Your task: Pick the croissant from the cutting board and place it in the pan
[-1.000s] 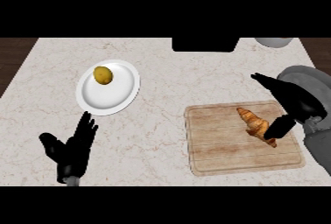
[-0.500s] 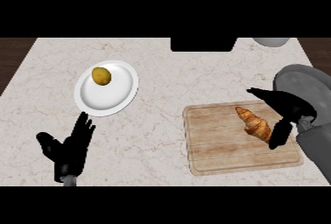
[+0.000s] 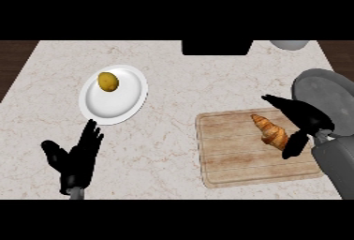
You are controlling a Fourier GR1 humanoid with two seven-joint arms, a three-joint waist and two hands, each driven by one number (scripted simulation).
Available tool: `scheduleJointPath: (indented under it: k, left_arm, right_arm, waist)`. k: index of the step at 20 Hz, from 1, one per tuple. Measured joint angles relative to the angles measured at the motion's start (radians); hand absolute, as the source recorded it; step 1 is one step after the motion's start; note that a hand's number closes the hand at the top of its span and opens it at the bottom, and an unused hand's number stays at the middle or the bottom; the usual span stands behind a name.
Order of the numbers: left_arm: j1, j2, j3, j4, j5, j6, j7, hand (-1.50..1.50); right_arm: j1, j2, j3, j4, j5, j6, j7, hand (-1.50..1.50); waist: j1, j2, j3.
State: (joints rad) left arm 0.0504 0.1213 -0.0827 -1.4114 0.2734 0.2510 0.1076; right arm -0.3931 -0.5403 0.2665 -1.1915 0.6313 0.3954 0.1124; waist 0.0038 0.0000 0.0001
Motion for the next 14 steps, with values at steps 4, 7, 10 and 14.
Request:
scheduleJointPath:
  k: [4, 7, 10, 14]
  left_arm:
    - [0.018, -0.002, 0.003, -0.033, -0.017, -0.001, 0.016, 0.0]
    - [0.002, -0.011, 0.021, 0.014, -0.022, -0.015, -0.015, 0.0]
    - [0.025, -0.022, 0.012, -0.021, -0.033, -0.008, -0.001, 0.0]
    - [0.012, -0.014, 0.028, -0.008, -0.032, -0.023, -0.001, 0.0]
  right_arm:
    - [0.005, 0.04, -0.028, 0.035, 0.063, -0.034, -0.031, -1.5]
    - [-0.005, 0.064, -0.037, 0.084, 0.112, -0.051, -0.045, -1.5]
    - [-0.01, 0.079, -0.058, 0.131, 0.129, -0.054, -0.102, 1.5]
    - [-0.015, 0.088, -0.05, 0.181, 0.176, -0.137, -0.223, 1.5]
  waist:
    - [0.001, 0.0, 0.0]
    - [0.001, 0.0, 0.0]
    - [0.002, 0.0, -0.001]
    - [0.003, -0.003, -0.004]
